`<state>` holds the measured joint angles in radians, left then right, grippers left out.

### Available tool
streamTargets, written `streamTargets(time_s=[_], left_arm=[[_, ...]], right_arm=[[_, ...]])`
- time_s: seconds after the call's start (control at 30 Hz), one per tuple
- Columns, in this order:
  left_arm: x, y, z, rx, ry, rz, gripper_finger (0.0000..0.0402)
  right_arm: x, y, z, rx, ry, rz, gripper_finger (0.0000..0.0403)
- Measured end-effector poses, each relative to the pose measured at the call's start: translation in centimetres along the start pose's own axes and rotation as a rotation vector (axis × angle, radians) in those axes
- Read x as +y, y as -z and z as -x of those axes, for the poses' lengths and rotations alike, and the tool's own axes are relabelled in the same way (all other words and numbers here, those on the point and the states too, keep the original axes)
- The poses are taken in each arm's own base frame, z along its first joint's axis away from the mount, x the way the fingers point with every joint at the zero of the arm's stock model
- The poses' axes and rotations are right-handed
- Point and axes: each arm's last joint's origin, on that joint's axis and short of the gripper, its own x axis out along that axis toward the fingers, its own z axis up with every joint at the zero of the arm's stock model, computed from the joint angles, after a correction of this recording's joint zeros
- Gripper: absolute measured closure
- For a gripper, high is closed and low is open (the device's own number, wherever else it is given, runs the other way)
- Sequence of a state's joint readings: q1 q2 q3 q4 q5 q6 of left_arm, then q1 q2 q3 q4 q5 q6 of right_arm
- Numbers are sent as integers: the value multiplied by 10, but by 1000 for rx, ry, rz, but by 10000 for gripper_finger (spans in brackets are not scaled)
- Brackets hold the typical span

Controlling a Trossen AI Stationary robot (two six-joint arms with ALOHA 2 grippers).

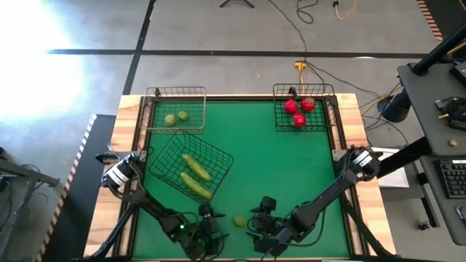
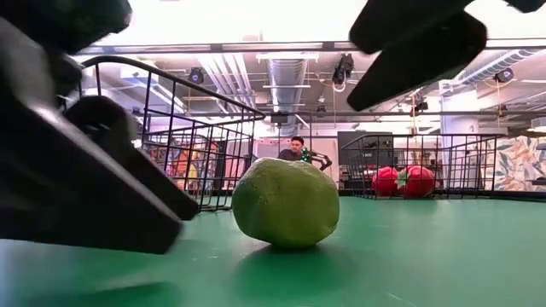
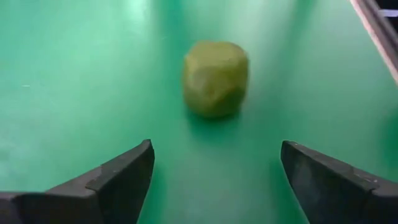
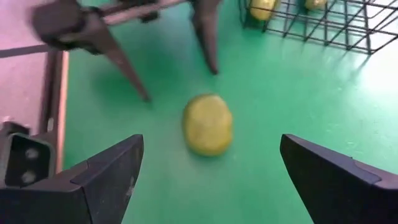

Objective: Sort produce into baskets
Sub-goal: Put the lime into the top left gold metal wire basket

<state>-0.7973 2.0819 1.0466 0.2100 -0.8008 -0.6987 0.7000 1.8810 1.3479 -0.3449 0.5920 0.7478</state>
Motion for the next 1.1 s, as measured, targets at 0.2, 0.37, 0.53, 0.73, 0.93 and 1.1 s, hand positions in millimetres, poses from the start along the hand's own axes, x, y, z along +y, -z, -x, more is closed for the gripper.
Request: streamTargets(time_s=[0.2, 0.37, 0.53, 0.73, 0.93, 1.1], left_arm=[[14, -8, -15, 11, -40, -47, 71], [19, -18, -25, -5, -8, -97, 74], [15, -28, -28, -37, 94, -136, 75], [20, -31, -38, -36, 83, -134, 75], [18, -23, -50, -76, 127, -111, 79], [18, -21, -51, -74, 126, -114, 126]], right_arm=[[8, 10, 7, -3, -6, -24, 32], [13, 15, 12, -16, -8, -30, 32], [15, 18, 14, -13, -12, -39, 32], [16, 19, 15, -12, -14, -51, 32], [16, 20, 15, -6, -11, -66, 32], [16, 23, 15, -3, -10, -61, 33]])
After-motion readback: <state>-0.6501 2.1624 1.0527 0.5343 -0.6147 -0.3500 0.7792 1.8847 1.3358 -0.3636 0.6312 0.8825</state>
